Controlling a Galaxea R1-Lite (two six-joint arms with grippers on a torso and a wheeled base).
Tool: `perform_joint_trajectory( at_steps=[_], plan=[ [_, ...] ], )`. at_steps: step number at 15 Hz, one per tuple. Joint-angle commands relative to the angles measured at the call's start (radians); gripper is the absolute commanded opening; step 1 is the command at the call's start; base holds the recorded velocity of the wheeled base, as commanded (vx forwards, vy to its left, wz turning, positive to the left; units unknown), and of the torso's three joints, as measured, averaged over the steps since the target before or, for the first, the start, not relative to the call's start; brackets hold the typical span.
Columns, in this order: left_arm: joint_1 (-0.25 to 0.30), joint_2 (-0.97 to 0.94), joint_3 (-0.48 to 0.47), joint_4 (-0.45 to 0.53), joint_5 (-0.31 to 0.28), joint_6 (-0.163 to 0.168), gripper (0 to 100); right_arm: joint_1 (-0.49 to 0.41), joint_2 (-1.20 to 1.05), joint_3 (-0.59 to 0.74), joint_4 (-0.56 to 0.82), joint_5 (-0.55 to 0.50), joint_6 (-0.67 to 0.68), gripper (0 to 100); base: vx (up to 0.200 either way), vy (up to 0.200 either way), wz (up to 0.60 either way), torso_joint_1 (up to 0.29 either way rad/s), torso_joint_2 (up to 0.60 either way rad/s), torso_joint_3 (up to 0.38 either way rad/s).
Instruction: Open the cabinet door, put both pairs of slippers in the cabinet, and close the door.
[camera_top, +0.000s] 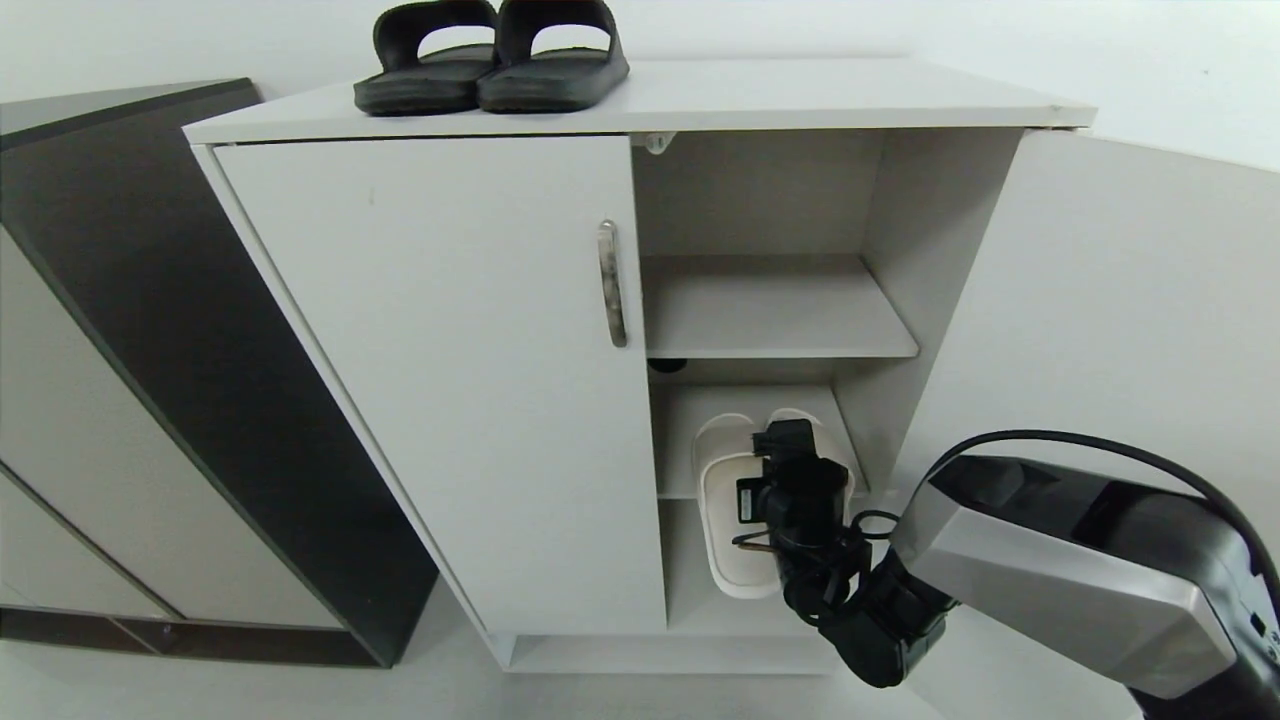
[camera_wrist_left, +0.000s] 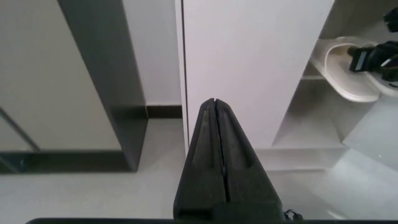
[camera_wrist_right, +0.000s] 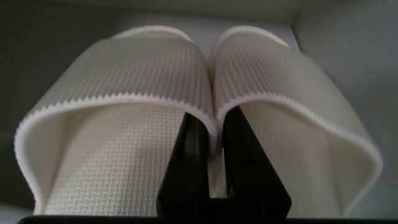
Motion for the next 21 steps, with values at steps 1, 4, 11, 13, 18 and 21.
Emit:
perform_joint_trajectory(
  at_steps=[1,4,11,13,18,21],
  plan=[
    [-0.001,0.002,0.0,-0.001,0.0,0.0,0,-0.028,0.069,-0.094,0.018,-0.001,-0.001,0,0.0,0.0,0.0,0.0,0.0,0.0],
    [-0.001,0.002,0.0,-0.001,0.0,0.0,0,-0.078,0.106,-0.22,0.109,0.01,-0.001,0,0.0,0.0,0.0,0.0,0.0,0.0],
    [-0.001,0.002,0.0,0.0,0.0,0.001,0,-0.115,0.173,-0.476,0.279,0.027,-0.001,0,0.0,0.0,0.0,0.0,0.0,0.0],
    [-0.001,0.002,0.0,-0.001,0.0,0.001,0,-0.121,0.201,-0.539,0.311,0.038,-0.001,0,0.0,0.0,0.0,0.0,0.0,0.0],
    [0.001,0.002,0.0,-0.001,0.0,0.001,0,-0.127,0.227,-0.58,0.316,0.107,-0.006,0,0.0,0.0,0.0,0.0,0.0,0.0],
    [-0.001,0.002,0.0,-0.001,0.0,0.001,0,-0.129,0.227,-0.598,0.33,0.107,-0.007,0,0.0,0.0,0.0,0.0,0.0,0.0]
  ],
)
